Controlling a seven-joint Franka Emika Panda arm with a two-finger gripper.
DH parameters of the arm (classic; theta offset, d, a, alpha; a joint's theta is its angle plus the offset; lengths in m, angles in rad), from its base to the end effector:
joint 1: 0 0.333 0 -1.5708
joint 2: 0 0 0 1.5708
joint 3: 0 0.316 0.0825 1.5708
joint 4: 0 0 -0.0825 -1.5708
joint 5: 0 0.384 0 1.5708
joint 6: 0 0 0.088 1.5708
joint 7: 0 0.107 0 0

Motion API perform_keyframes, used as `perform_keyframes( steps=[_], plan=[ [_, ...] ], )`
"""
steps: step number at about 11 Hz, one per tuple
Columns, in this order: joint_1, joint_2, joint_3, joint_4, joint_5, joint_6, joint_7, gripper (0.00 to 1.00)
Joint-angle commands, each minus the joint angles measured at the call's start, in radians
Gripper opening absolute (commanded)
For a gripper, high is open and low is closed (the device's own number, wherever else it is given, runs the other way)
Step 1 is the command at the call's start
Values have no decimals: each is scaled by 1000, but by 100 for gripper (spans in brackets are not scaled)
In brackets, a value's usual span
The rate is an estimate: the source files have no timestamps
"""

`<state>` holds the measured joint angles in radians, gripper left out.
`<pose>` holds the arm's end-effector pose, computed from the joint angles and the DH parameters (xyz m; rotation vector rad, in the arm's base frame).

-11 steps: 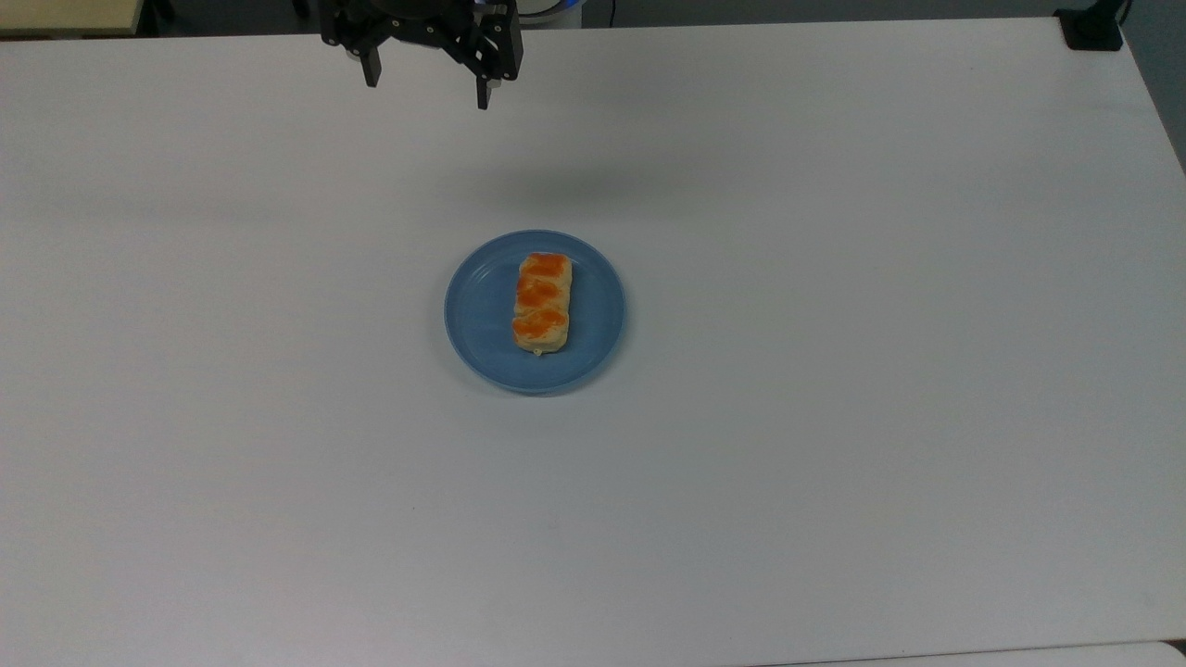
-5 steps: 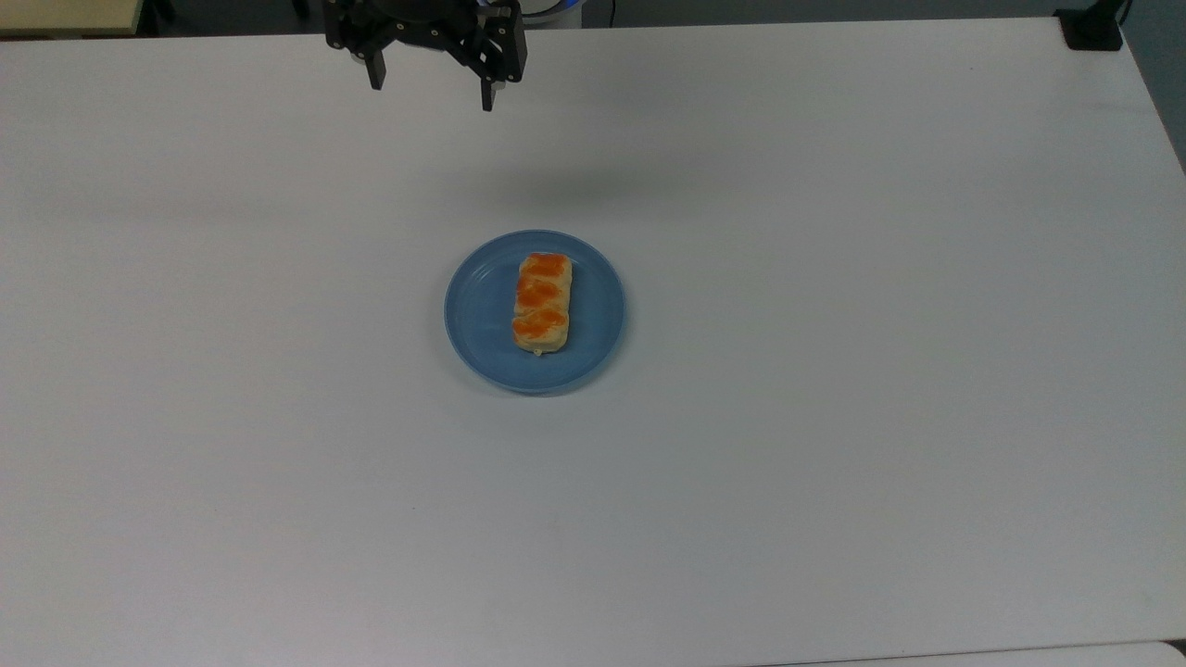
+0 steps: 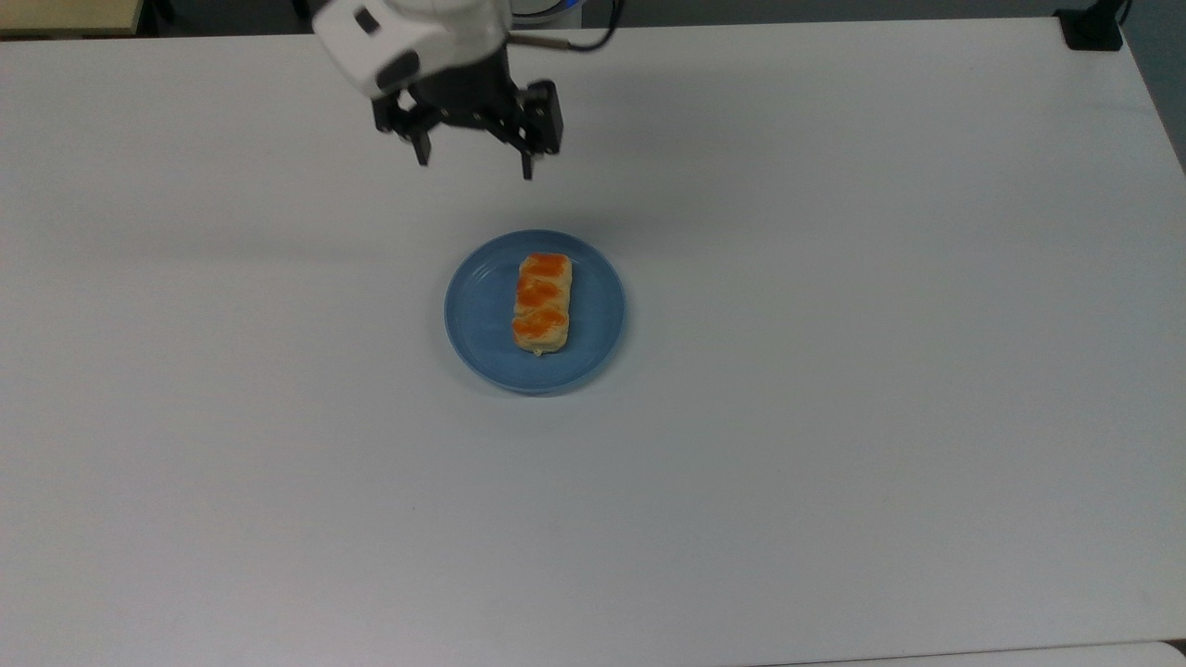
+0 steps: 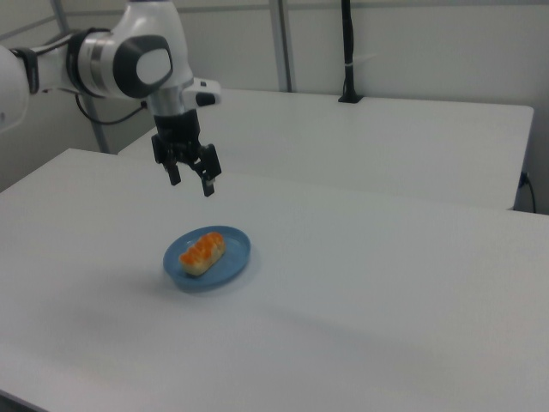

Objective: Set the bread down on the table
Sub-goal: 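Lower the open gripper onto the bread and close it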

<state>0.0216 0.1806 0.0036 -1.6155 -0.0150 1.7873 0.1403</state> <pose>0.6175 0.0141 0.5159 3.1220 -0.1748 -0.0119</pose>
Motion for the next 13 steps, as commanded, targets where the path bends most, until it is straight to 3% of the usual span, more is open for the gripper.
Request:
perform_keyframes(
  steps=[1, 2, 5, 7, 8, 10, 11, 13],
  plan=[
    [72, 86, -8, -58, 10, 98, -2, 100],
    [92, 127, -10, -69, 3, 125, -2, 99],
    [170, 256, -77, -86, -3, 237, 27, 93],
    [163, 264, -77, -113, -22, 302, 24, 76],
    [159, 263, -77, -112, -23, 302, 16, 60],
    [159, 238, -77, -112, -23, 287, 7, 27],
    [162, 191, -76, -115, -20, 247, 5, 22],
    [202, 61, -73, -162, -10, 109, -14, 22]
  ],
)
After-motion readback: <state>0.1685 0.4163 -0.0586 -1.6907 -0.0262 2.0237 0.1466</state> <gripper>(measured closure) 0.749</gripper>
